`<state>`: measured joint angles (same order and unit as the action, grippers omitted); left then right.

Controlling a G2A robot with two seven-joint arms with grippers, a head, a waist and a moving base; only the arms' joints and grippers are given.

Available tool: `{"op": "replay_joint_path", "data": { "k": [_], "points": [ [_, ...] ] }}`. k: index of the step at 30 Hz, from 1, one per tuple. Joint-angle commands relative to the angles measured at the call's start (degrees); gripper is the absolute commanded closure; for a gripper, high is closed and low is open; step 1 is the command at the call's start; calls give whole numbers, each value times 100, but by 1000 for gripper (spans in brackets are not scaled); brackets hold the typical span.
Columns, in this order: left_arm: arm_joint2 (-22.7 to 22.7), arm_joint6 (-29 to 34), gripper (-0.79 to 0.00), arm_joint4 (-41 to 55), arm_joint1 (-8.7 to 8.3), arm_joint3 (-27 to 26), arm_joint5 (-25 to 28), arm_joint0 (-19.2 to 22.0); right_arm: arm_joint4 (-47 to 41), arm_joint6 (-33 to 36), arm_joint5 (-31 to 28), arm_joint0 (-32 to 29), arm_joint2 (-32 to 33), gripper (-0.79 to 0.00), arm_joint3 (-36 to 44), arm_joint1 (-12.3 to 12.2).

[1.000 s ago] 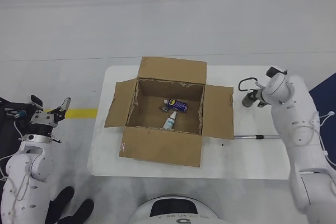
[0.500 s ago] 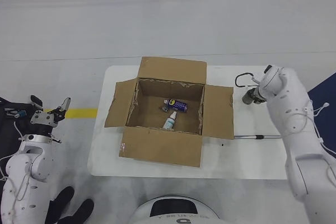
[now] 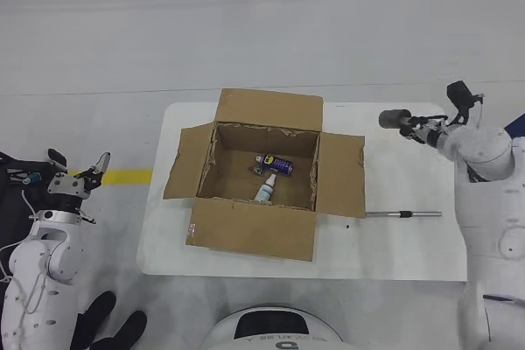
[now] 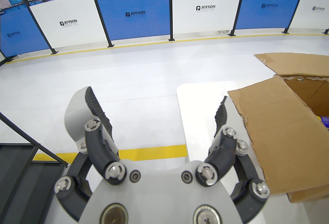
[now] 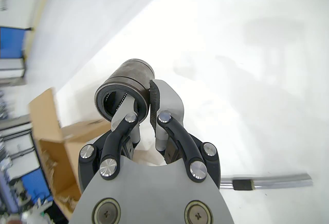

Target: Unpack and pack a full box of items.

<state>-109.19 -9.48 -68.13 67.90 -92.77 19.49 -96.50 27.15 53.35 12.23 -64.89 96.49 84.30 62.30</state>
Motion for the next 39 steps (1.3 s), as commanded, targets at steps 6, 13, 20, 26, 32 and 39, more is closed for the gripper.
{"op": "replay_joint_path", "data": {
  "k": [6, 13, 20, 26, 32, 39],
  "points": [
    [0, 0, -785, 0, 0, 0, 0, 0, -1884, 1199, -2217, -829, 368, 0, 846, -63],
    [0, 0, -785, 0, 0, 0, 0, 0, -1674, 2019, -2420, 73, -766, 0, 532, -65],
    [0, 0, -785, 0, 0, 0, 0, 0, -1148, 2011, -2275, 653, -1882, 0, 569, 14],
    [0, 0, -785, 0, 0, 0, 0, 0, -261, 1577, -1803, 1147, -3037, 0, 256, 174],
    [0, 0, -785, 0, 0, 0, 0, 0, 371, 1695, -1986, 1722, -4151, 0, -254, 372],
    [0, 0, -785, 0, 0, 0, 0, 0, 2023, 1432, -1836, 2012, -5234, 0, -440, 566]
  ]
}}
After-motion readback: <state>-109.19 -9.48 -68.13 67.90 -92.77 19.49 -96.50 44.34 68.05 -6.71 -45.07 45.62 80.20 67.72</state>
